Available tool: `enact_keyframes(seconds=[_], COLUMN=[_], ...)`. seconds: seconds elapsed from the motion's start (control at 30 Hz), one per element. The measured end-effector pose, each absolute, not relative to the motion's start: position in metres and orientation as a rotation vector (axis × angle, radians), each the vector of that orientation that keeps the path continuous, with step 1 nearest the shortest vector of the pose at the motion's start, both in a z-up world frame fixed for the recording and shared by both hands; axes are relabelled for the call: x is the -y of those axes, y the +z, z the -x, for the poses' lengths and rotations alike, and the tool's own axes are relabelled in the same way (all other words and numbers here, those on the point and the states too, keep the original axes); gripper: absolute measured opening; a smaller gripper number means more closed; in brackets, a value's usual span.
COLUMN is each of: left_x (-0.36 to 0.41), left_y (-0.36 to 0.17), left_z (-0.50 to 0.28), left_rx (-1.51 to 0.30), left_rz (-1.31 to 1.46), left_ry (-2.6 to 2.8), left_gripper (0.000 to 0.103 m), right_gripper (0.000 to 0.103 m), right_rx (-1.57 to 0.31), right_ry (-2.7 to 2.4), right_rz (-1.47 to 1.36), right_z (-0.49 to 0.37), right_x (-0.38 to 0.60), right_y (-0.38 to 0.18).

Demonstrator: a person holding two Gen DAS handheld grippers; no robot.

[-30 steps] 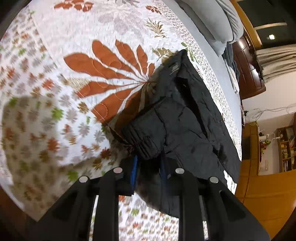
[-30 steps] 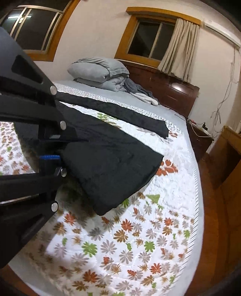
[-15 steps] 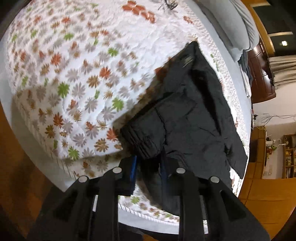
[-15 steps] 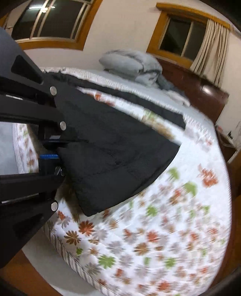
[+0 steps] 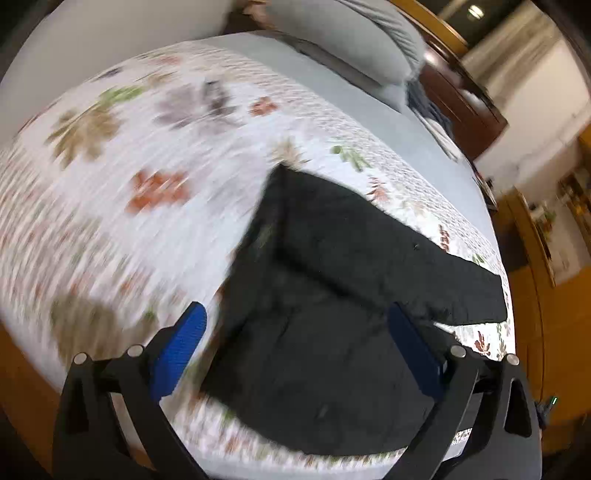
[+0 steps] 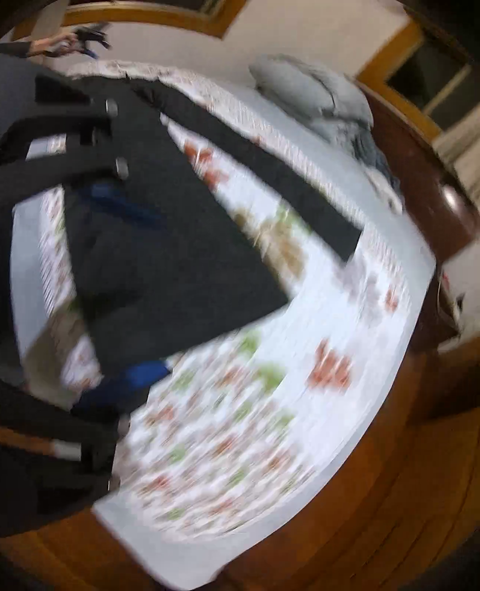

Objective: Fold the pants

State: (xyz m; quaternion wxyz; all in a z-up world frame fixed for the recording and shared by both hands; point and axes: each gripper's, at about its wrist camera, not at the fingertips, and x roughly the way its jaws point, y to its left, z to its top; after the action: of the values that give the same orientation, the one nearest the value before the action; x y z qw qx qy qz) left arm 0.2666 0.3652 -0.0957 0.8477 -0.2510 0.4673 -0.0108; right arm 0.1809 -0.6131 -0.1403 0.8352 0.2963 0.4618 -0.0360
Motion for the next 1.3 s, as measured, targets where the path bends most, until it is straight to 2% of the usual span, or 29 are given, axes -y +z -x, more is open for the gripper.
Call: enact_keyframes(seconds=[0.13, 0.37, 0.7, 0.77, 0.8, 0.83, 0.87, 0.9, 1.0, 1.03, 1.3], left_x=[-0.365, -0.379, -0.382, -0.377, -0.373, -0.372, -0.371, -0.370, -0.373, -0.375, -0.372], left_y=[-0.113, -0.174, -0.222, -0.222, -0.224, -0.226, -0.226, -0.227, -0.226, -0.228, -0.238], left_z=[-0.348, -0.463, -0.529, -0.528, -0.528, -0.528, -0.527, -0.525, -0.523, -0.522, -0.523], left_rx=[-1.039, -1.155, -1.249, -1.249, -1.264, -1.275, -1.277, -1.281, -1.268, -1.266, -1.246], left_rz=[0.559, 0.524, 0.448, 0.441, 0.449, 0.442, 0.427, 0.430, 0.455, 0.460, 0.470], left_ry=[-0.086, -0.060, -0.152, -0.189, -0.226, -0.230, -0.222, -0.227, -0.222, -0.204, -0.107], left_gripper=[0.098, 0.098, 0.096, 0.090, 0.065, 0.051, 0.048, 0.036, 0.028, 0.016, 0.017], right_gripper=[0.090, 0.090, 0.091, 0.091, 0.091, 0.091, 0.092, 0.092, 0.092, 0.092, 0.092], right_rx=[-0.972, -1.063, -1.162, -1.171, -1.174, -1.178, -1.182, -1.189, -1.197, -1.192, -1.197], right_ry=[0.074, 0.189, 0.262, 0.272, 0.278, 0.284, 0.284, 0.282, 0.261, 0.248, 0.184], right_rz=[-0.627, -0.627, -0.563, -0.547, -0.544, -0.535, -0.524, -0.512, -0.484, -0.480, -0.470], right_z=[-0.255, -0.403, -0.559, -0.585, -0.594, -0.606, -0.614, -0.623, -0.647, -0.656, -0.702], right_x=[0.579, 0.521, 0.512, 0.518, 0.521, 0.527, 0.531, 0.536, 0.557, 0.568, 0.609], right_y=[-0.120, -0.134, -0.152, -0.155, -0.157, -0.159, -0.161, -0.163, -0.168, -0.170, -0.203])
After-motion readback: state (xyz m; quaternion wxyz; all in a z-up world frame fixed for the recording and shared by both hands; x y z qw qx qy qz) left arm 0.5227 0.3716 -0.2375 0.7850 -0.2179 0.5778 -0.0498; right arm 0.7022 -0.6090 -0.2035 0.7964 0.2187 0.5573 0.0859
